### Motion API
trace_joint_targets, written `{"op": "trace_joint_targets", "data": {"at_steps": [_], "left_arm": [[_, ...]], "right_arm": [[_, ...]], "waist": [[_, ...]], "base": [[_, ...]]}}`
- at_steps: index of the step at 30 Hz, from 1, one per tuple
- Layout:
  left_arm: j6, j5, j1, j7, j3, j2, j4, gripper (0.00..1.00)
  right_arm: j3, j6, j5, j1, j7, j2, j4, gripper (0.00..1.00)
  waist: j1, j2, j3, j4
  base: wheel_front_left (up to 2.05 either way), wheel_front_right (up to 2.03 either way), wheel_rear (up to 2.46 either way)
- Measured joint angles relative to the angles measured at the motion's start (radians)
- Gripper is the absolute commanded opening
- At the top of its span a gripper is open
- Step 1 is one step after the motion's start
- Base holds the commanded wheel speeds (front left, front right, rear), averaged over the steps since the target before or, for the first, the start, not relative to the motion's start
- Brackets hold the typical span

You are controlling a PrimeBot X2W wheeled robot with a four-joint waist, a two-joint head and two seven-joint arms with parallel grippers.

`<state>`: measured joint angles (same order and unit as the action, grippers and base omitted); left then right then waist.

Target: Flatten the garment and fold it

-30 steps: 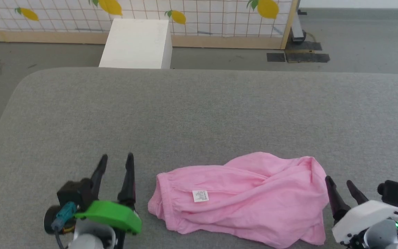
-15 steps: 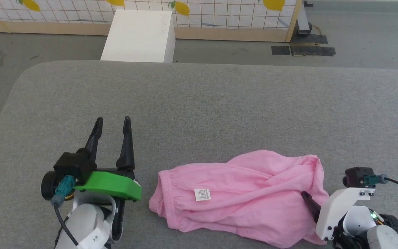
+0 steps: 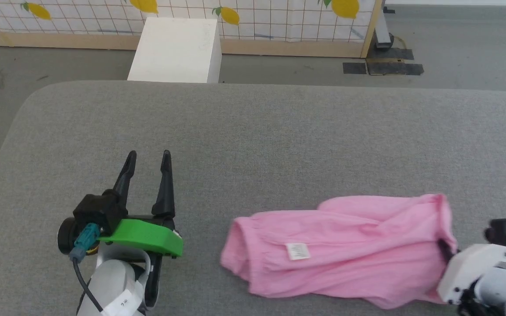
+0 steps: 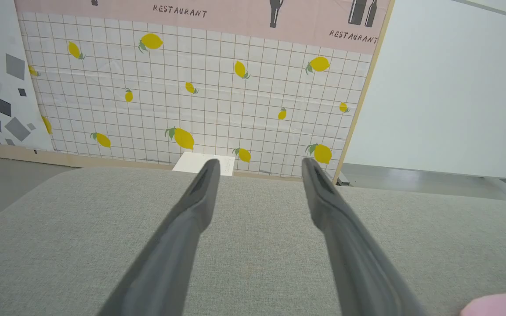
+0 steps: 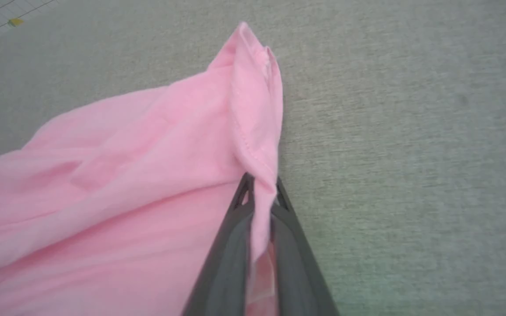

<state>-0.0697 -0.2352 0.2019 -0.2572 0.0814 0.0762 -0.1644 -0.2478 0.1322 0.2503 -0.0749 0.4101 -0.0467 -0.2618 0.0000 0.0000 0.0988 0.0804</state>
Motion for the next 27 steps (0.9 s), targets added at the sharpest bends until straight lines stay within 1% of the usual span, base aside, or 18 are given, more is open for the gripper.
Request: {"op": "trace_joint_targets", "data": {"at_steps": [4,6,9,12,15,18,20,21,24,27], "left_arm": [[-0.009,0.007,-0.015,0.000,-0.010,-0.010,-0.001,1.00],[-0.010,0.008,-0.022,0.000,-0.016,-0.012,-0.001,1.00],[-0.014,0.015,-0.032,0.000,-0.027,-0.015,0.000,1.00],[-0.017,0.016,-0.041,0.000,-0.035,-0.017,0.001,1.00],[-0.019,0.017,-0.045,0.000,-0.037,-0.019,0.002,1.00],[-0.019,0.020,-0.050,0.000,-0.041,-0.020,0.003,1.00],[-0.020,0.023,-0.050,0.000,-0.042,-0.020,0.003,1.00],[-0.024,0.024,-0.050,0.000,-0.042,-0.020,0.003,1.00],[-0.026,0.025,-0.050,0.000,-0.043,-0.021,0.004,1.00],[-0.027,0.025,-0.049,0.000,-0.042,-0.021,0.004,1.00]], "right_arm": [[-0.137,0.000,-0.084,0.014,-0.025,-0.002,0.014,0.00],[-0.172,0.000,-0.113,0.019,-0.023,-0.003,0.022,0.00],[-0.193,0.000,-0.147,0.028,-0.011,-0.002,0.053,0.00],[-0.159,0.000,-0.156,0.042,0.013,-0.003,0.116,0.00],[-0.080,0.000,-0.146,0.075,0.057,-0.003,0.231,0.00],[0.043,0.000,-0.103,0.113,0.140,-0.003,0.393,0.00],[0.110,0.000,-0.114,0.124,0.188,-0.003,0.482,0.00],[0.164,0.000,-0.122,0.126,0.222,-0.003,0.535,0.00],[0.307,0.000,-0.143,0.120,0.295,-0.004,0.597,0.00],[0.440,0.000,-0.172,0.083,0.340,-0.003,0.574,0.00]], "waist": [[0.0000,0.0000,-0.002,-0.002],[0.0000,0.0001,-0.002,-0.006],[0.0000,0.0000,-0.001,-0.016],[0.0000,0.0000,-0.001,-0.024],[0.0000,0.0000,0.000,-0.026],[0.0000,0.0000,0.002,-0.028],[0.0000,0.0000,0.003,-0.029],[0.0000,0.0000,0.004,-0.028],[0.0000,0.0000,0.008,-0.027],[0.0000,0.0000,0.013,-0.023]], "base": [[0.00,0.00,0.00],[0.00,0.00,0.00],[0.00,0.00,0.00],[0.00,0.00,0.00],[0.00,0.00,0.00],[0.00,0.00,0.00],[0.00,0.00,0.00],[0.00,0.00,0.00],[0.00,0.00,0.00],[0.00,0.00,0.00]]}}
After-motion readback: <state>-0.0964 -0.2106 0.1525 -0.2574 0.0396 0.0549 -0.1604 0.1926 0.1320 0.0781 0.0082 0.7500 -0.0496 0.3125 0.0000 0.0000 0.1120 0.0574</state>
